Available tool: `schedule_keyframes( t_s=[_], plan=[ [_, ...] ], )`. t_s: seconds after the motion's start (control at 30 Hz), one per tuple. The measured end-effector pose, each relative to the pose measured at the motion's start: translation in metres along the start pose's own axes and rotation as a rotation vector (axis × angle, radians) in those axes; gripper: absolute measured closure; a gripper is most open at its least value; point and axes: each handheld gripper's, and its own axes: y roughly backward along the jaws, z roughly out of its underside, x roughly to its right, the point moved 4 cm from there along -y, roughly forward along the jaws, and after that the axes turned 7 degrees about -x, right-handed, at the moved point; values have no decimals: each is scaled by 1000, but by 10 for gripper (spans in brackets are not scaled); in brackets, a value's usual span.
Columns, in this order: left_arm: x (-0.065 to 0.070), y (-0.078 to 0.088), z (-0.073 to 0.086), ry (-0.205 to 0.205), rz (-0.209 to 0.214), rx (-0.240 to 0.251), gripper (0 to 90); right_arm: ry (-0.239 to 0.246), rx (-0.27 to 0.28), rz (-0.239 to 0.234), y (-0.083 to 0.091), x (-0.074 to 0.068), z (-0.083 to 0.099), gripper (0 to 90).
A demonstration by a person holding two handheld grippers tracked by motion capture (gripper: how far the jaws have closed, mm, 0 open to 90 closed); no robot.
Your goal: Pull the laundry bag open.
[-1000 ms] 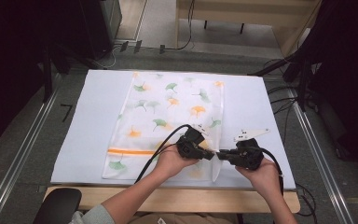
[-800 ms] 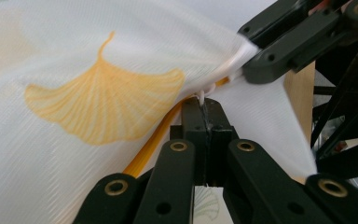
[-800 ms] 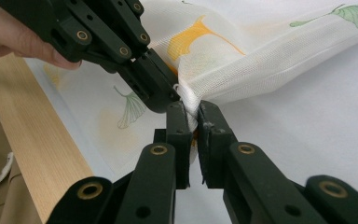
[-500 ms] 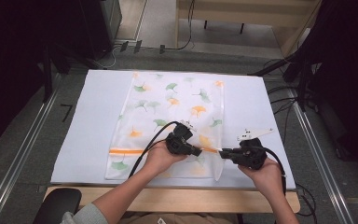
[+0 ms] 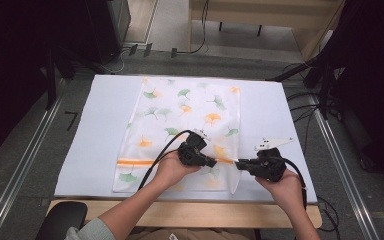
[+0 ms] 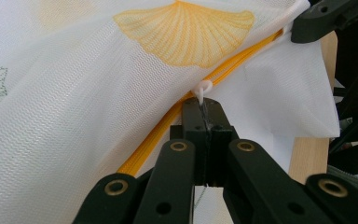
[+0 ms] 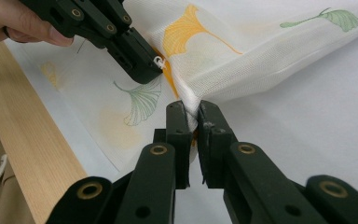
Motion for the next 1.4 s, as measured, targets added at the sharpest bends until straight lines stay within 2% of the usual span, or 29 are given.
schedule_keyframes(
  t_s=[0.23, 0.53, 0.77, 0.83, 0.9, 0.97, 1.1, 1.4],
  plan=[
    [1, 2, 1, 3, 15, -9, 900, -18, 0, -5, 1, 1, 0, 860],
    [-6, 5, 5, 15, 14, -30, 900, -12, -2, -4, 0, 1, 0, 859],
    [-22, 19, 20, 35, -16, -50, 900, -16, 3, 0, 2, 4, 2, 859],
    [-29, 25, 26, 59, -20, -39, 900, -24, 2, 0, 3, 5, 3, 859],
    [-32, 28, 29, 64, -15, -31, 900, -26, 4, 1, 3, 6, 3, 858],
    [-31, 27, 29, 63, -21, -22, 900, -25, 1, 3, 2, 6, 2, 859],
    [-30, 30, 27, 65, -4, -5, 900, -33, 0, 5, 3, 7, 3, 858],
    [-27, 32, 26, 53, 2, -2, 900, -41, -3, 2, 2, 9, 4, 858]
  ],
)
